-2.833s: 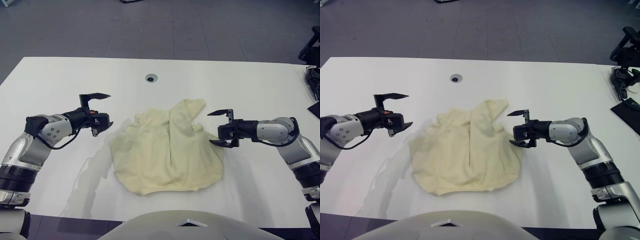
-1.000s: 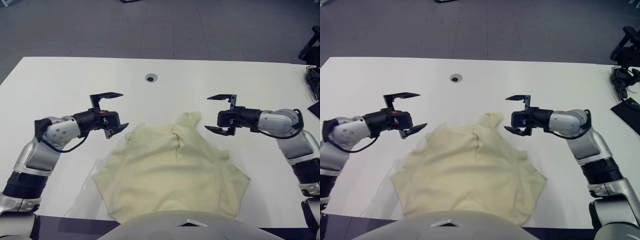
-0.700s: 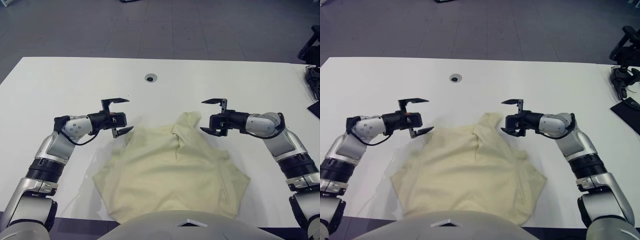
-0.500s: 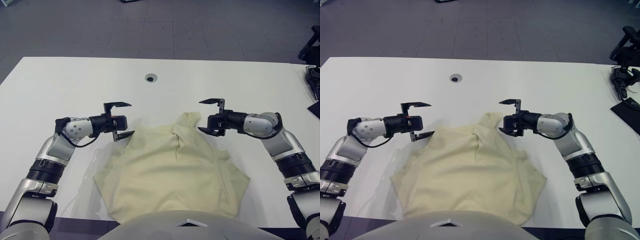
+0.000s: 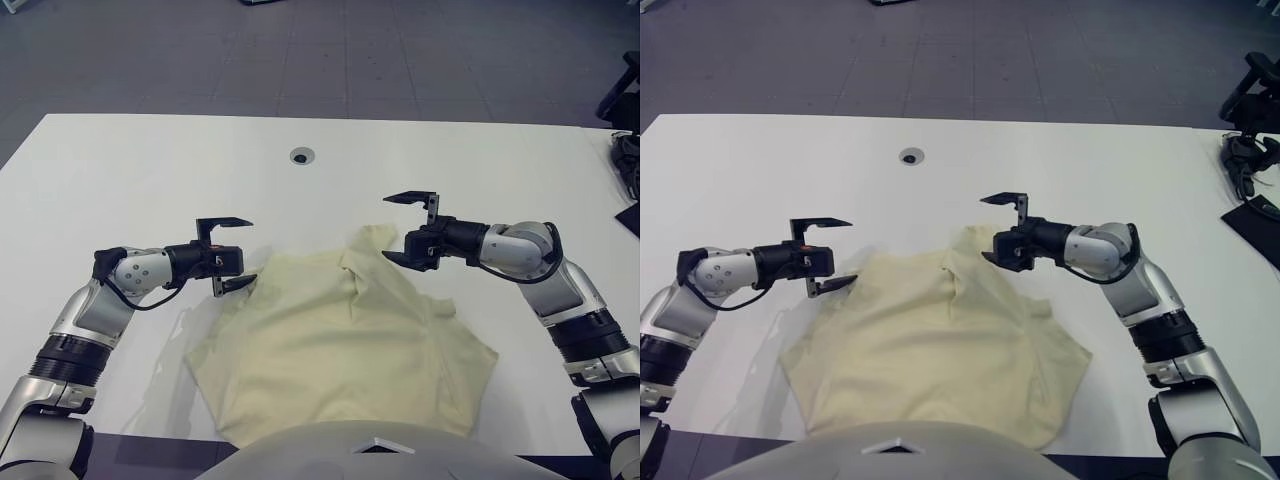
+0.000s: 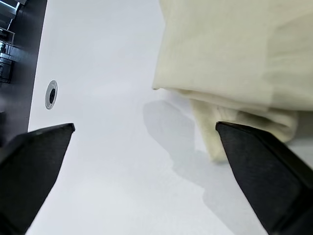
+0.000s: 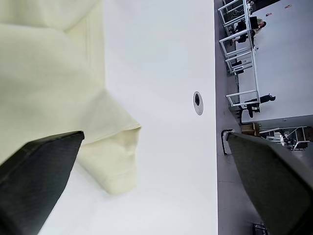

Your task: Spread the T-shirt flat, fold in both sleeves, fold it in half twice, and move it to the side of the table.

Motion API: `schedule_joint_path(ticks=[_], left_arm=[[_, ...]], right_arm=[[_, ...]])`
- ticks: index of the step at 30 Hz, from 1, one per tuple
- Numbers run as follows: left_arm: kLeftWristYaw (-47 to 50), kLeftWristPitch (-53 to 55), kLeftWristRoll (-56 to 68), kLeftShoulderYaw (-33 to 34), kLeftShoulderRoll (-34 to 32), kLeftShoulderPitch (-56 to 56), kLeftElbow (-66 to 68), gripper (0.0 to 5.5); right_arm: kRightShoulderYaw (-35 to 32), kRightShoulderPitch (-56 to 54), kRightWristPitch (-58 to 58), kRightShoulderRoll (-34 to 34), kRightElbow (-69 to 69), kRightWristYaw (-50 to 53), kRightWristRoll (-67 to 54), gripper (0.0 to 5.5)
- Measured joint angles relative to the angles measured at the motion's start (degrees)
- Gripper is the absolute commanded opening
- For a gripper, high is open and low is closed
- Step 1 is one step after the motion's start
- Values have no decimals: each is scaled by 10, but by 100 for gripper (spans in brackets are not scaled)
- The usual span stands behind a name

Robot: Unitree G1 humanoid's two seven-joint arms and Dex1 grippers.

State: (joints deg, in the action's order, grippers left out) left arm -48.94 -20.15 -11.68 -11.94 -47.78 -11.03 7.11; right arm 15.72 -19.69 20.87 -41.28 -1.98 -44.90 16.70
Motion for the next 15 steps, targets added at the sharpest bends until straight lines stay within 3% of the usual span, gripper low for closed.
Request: schedule_joint_path(ticks=[5,15], left_arm=[[24,-13,-34,-14,0,-20,17,538],[68,-33,-75,-35,19,-72,78,538]], right_arm=[[-1,26,-8,-10,40,-24,-16,540],[25,37,11,-41,-14,-38,29,540]])
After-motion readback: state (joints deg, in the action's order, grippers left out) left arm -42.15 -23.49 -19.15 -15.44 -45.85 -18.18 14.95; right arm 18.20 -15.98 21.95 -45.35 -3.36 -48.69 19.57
